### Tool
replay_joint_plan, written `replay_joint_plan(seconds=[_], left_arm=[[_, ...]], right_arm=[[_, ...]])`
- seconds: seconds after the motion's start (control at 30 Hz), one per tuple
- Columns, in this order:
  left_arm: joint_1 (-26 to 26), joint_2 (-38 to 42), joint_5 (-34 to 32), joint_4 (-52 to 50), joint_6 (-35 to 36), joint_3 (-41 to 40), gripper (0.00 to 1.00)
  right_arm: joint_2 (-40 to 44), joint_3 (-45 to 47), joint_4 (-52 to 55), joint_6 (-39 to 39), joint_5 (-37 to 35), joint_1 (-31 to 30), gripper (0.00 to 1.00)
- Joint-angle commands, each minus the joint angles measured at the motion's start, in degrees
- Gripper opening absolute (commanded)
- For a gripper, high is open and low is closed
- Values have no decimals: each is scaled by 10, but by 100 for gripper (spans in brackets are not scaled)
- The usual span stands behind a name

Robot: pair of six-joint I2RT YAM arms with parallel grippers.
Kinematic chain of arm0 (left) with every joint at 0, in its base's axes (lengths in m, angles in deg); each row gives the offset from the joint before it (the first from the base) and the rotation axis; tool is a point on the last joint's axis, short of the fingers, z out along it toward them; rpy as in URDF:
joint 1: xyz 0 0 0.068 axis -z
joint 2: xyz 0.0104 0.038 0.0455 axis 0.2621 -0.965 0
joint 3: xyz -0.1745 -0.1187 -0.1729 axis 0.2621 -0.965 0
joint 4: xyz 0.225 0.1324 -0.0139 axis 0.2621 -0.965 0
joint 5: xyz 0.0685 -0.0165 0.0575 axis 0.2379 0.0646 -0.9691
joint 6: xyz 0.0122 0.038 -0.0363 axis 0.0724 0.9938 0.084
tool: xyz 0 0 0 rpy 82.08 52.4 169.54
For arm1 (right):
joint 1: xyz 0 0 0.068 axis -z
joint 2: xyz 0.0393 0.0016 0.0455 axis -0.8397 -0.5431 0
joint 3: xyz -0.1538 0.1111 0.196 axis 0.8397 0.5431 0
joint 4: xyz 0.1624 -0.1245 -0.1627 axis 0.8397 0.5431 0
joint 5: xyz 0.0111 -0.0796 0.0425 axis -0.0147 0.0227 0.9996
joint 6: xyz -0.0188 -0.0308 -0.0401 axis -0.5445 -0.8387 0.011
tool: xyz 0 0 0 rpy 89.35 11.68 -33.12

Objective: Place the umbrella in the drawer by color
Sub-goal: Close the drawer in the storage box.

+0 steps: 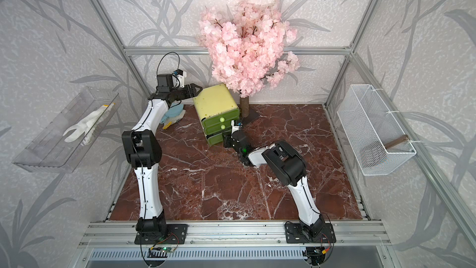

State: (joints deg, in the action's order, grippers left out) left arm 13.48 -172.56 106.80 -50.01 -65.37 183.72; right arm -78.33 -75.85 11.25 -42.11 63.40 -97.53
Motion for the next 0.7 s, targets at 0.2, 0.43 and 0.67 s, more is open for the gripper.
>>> replay_joint_plan(seconds=[0.2,0.43,0.67], left_arm=[[21,-2,13,-70,18,-21,74],[29,0,8,-75,21,-23,74],[30,7,7,-75,20,-21,74]], right_arm=[[-38,-56,18,14,6,1,34],[-32,-54,6,16,7,2,36],[65,15,45,7,32,2,38]])
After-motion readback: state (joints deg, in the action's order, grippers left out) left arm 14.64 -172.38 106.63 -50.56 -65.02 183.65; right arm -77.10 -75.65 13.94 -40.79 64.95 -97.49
